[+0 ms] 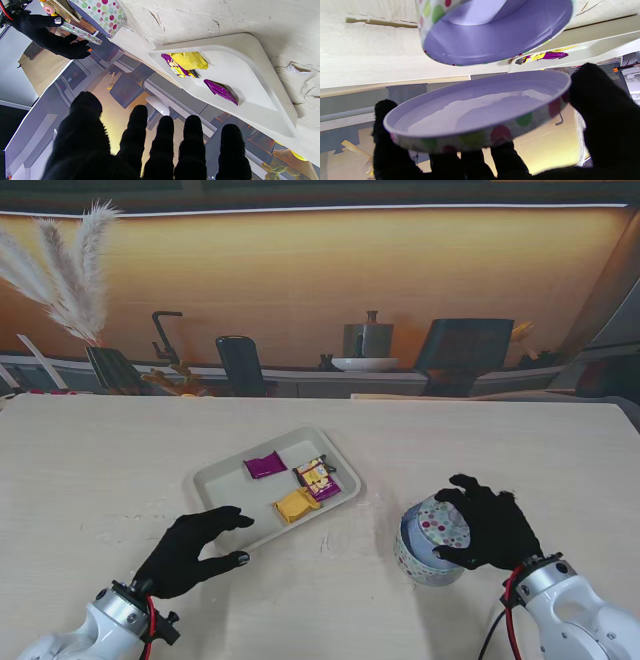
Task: Pour cookies into a cookie box
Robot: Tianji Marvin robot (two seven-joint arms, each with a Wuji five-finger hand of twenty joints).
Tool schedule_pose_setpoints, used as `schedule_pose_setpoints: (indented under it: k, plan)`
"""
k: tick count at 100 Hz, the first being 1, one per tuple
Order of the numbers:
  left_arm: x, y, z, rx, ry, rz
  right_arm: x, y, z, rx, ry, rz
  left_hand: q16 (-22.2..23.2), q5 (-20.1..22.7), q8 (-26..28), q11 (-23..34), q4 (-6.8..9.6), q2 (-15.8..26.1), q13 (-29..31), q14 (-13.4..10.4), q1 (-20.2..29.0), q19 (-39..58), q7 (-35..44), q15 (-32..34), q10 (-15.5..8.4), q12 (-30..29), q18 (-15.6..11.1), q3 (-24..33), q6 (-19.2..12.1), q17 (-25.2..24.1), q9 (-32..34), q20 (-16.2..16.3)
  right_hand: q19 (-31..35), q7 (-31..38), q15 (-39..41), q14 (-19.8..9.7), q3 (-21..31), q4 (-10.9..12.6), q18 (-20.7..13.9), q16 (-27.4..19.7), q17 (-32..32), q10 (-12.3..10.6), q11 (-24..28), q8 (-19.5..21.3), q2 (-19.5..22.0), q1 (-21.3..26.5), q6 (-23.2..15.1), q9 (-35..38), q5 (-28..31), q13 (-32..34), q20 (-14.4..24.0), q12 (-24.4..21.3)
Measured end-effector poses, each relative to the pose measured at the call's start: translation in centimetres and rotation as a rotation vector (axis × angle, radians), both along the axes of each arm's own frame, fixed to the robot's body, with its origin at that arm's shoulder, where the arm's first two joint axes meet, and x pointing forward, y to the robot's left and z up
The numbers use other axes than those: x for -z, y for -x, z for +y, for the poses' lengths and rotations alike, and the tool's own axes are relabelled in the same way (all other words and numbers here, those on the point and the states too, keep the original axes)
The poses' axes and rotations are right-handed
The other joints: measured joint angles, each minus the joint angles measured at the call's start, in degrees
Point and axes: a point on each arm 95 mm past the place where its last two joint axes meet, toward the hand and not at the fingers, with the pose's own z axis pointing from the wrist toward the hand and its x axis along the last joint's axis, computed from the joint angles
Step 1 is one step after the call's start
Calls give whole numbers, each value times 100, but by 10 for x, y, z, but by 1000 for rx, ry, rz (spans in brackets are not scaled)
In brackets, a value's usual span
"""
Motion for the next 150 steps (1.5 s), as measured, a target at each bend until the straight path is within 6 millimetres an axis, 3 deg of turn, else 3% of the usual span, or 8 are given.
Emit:
schedule_pose_setpoints:
  k: [65, 98, 150]
  plan:
    - [1, 0, 0, 2, -2, 4, -3, 29, -47, 180, 45, -105, 0, 122, 34, 1, 0, 0, 55, 4, 0, 0, 63, 1, 5, 0, 0, 0, -2, 3, 122, 0, -1, 202, 69, -10, 68, -9, 10, 62, 1, 1, 60, 0, -8, 10, 0, 180, 146, 76, -67, 56]
    - [2, 0, -1, 2, -4, 9, 12, 41, -73, 280, 68, -101, 1, 122, 34, 1, 0, 0, 56, 5, 0, 0, 63, 1, 6, 0, 0, 0, -3, 3, 161, 0, -1, 259, 128, -10, 69, -9, 10, 72, 1, 1, 150, 0, -8, 13, -1, 260, 147, 78, -69, 69]
    - [3, -1, -2, 4, -7, 23, 52, 39, -89, 375, 74, -43, 1, 122, 35, 1, 0, 0, 56, 7, 0, 0, 63, 24, 6, 0, 0, 0, -3, 8, 161, 0, -70, 592, 211, -10, 73, -63, 12, 136, 55, 1, 225, 211, -9, 56, -11, 329, 213, 82, -134, 108]
